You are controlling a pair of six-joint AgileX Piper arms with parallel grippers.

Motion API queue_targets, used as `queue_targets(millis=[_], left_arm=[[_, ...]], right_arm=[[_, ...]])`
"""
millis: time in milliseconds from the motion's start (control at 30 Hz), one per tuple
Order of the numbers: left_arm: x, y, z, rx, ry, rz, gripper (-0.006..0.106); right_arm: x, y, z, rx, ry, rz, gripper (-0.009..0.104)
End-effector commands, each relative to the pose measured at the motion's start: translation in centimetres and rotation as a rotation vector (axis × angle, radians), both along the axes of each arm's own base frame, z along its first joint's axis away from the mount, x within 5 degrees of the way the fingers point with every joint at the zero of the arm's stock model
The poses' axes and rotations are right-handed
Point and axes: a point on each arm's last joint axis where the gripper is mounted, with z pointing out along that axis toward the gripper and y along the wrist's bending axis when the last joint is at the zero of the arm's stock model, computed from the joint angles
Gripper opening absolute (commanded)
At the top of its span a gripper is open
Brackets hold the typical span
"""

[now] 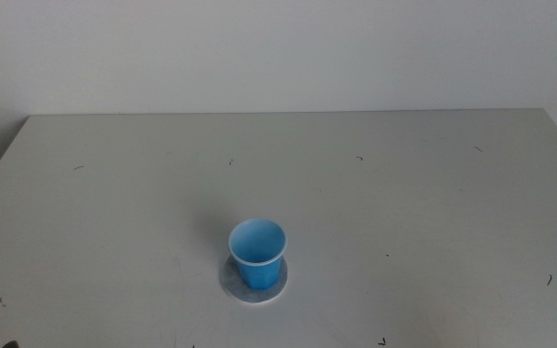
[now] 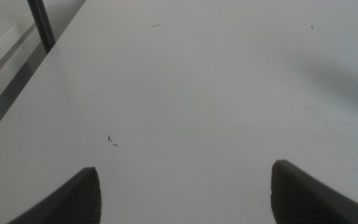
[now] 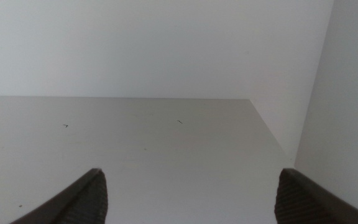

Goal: Place an empty cup on a cup mat.

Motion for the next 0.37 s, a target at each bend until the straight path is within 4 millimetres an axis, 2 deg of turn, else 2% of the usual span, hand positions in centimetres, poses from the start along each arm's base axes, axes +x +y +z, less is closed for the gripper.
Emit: queue_targets(millis=[0, 67, 333], left_arm=[[0.11, -0.05, 1.36, -0.015, -0.117, -0.002, 0.105], [0.18, -0.05, 0.58, -0.013, -0.096, -0.002, 0.105], [0.27, -0.07, 0.80, -0.014, -0.132, -0.004, 0.105]], right_arm=[[-0.17, 0.04, 1.20, -0.023, -0.107, 0.004, 0.094], [-0.17, 0.04, 1.20, -0.023, -0.107, 0.004, 0.094], [-0.17, 0.04, 1.20, -0.023, -0.107, 0.004, 0.094]])
